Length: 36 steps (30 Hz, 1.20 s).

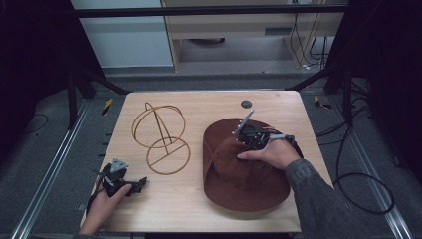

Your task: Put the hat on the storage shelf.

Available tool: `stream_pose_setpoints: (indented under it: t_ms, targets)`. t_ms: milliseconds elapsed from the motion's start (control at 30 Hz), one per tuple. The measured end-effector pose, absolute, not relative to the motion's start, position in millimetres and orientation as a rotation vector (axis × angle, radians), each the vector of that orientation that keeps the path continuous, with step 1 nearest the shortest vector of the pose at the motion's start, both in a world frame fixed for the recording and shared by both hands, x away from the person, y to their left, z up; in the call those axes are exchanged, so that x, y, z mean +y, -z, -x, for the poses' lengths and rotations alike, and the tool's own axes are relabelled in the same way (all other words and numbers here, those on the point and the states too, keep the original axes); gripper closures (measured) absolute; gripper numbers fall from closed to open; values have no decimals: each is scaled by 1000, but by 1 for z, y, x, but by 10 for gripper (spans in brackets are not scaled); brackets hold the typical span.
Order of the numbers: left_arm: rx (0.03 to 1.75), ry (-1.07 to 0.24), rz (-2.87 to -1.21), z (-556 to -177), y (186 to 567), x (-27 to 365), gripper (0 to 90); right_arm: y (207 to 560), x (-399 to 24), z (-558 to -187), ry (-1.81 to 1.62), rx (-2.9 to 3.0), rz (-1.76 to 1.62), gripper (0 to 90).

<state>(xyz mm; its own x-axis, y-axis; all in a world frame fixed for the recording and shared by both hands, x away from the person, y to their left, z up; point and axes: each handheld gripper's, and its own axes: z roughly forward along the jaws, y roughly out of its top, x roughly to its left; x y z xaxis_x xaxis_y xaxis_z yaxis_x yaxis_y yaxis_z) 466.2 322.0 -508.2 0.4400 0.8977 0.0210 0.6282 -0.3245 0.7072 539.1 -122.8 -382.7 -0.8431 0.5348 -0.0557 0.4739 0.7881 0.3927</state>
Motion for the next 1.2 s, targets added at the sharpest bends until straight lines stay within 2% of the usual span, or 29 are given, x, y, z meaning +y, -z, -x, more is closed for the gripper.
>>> stream_pose_setpoints:
  t_ms: [33,67,200,467,567,833,1200]
  targets:
    - [1274,-553,-2064,-466,508,322,0,383,-123,-539,-553,2814,-800,361]
    - [1275,-554,-2064,-466,508,322,0,384,-122,-540,-567,2819,-813,415]
    - [1274,-554,-2068,-466,508,322,0,389,-123,-542,-567,2843,-817,505]
    - [1274,-554,-2068,-466,508,322,0,393,-128,-544,-591,2875,-827,859]
    - [1273,-553,-2068,-466,508,322,0,392,-130,-544,-612,2867,-842,888]
    - [1274,-553,-2068,-466,508,322,0,372,-140,-541,-734,2815,-869,891]
    - [1273,-553,-2068,-466,508,322,0,315,-149,-525,-937,2674,-838,891]
